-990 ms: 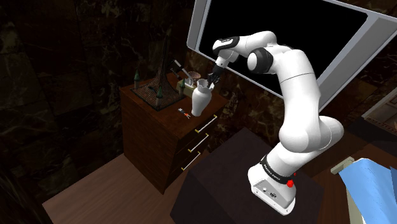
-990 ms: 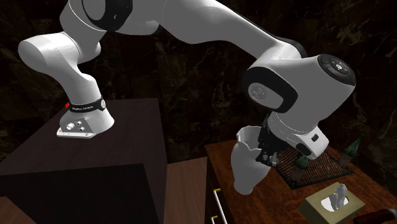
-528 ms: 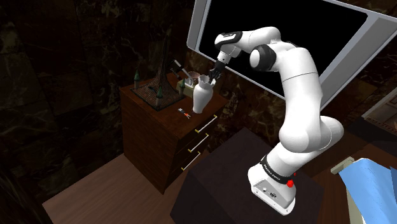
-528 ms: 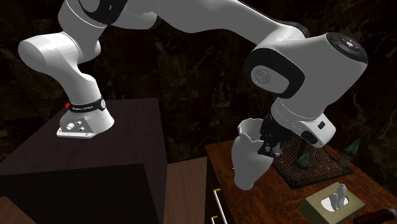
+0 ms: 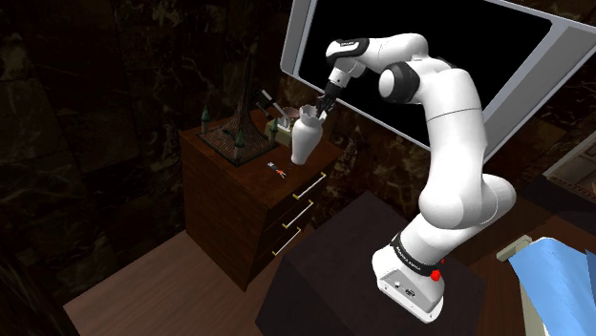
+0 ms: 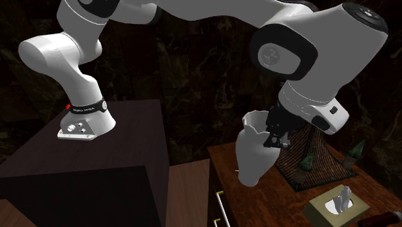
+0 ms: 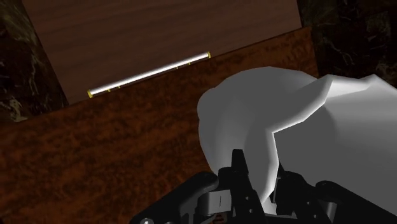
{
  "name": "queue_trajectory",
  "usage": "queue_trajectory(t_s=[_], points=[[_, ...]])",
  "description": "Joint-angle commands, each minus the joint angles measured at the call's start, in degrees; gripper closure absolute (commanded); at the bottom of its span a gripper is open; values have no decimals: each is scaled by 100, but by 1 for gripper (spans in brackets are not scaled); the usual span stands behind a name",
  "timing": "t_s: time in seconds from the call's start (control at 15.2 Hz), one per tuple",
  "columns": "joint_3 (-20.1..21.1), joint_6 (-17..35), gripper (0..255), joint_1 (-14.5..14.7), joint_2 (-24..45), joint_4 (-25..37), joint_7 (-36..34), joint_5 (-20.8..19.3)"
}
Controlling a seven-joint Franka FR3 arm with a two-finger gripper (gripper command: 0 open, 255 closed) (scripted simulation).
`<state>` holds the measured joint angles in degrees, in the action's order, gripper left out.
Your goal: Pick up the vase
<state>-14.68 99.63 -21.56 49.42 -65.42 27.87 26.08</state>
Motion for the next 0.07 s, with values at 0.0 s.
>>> queue_trajectory(t_s=[0.0], points=[[-2, -37, 255, 0, -23, 23, -14, -4]])
